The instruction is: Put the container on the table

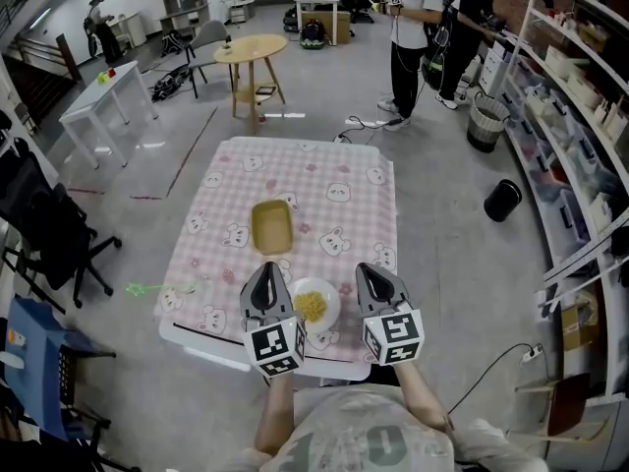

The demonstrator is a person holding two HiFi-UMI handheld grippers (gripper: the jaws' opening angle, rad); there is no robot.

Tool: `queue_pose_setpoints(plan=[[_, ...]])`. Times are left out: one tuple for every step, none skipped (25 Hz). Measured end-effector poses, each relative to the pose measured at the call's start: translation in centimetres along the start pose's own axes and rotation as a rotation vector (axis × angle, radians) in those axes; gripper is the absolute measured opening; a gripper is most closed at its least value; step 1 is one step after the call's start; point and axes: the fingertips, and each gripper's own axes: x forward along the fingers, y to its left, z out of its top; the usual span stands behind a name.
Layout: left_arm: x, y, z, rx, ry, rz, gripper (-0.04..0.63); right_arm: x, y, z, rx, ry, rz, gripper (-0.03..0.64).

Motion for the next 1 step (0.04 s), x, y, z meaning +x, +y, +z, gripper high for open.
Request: queue_pose_setpoints(plan=[[0.01, 0.09, -0.16, -0.002, 0.002, -0.001, 0.031, -0.01, 0.02, -0.12, 0.003, 0.003, -0.001, 0.028]])
